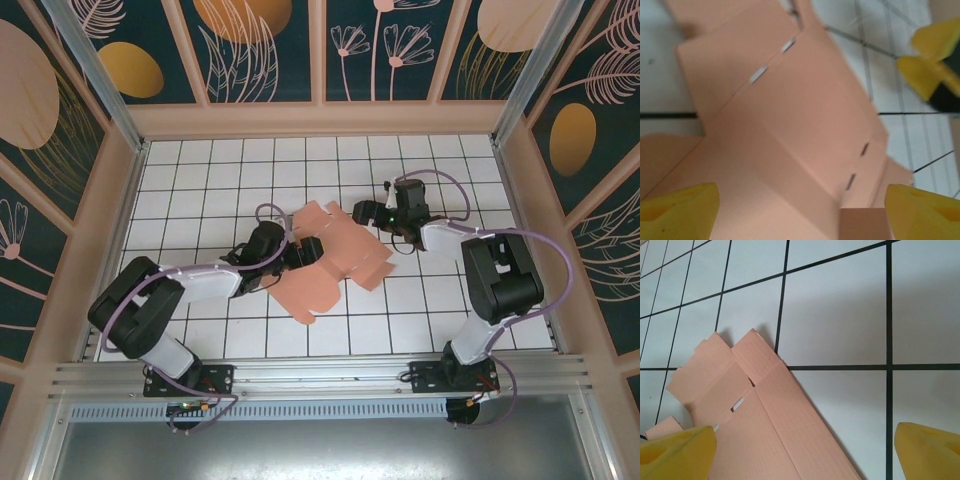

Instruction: Fold the paper box

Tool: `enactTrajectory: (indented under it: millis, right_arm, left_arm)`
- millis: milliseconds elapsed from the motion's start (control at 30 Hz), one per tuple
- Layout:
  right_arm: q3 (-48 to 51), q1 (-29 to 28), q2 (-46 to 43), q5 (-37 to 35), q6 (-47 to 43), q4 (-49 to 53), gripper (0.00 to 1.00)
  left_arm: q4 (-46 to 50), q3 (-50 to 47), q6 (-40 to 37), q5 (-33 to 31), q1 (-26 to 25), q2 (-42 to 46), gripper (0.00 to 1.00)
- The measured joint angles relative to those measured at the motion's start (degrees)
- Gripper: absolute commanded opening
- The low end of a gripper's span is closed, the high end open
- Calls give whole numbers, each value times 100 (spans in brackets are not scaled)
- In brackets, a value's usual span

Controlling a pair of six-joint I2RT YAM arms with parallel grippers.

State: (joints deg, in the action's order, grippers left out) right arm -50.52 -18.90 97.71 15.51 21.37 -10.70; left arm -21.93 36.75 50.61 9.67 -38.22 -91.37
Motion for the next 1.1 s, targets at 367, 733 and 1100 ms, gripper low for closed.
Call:
enactTrajectory:
  millis: [367,733,1100]
  right_arm:
    - [267,72,-4,332,-20,11,94]
    - [809,846,-588,1060,94,-188,93]
    - [520,835,-186,1325,199,-376,94]
  left_arm:
    - [205,765,-741,-111,505,-949,87]
    - [1322,1886,-1895,-474,743,-1327,88]
    - [1097,2048,-1185,227,743,-1532,57]
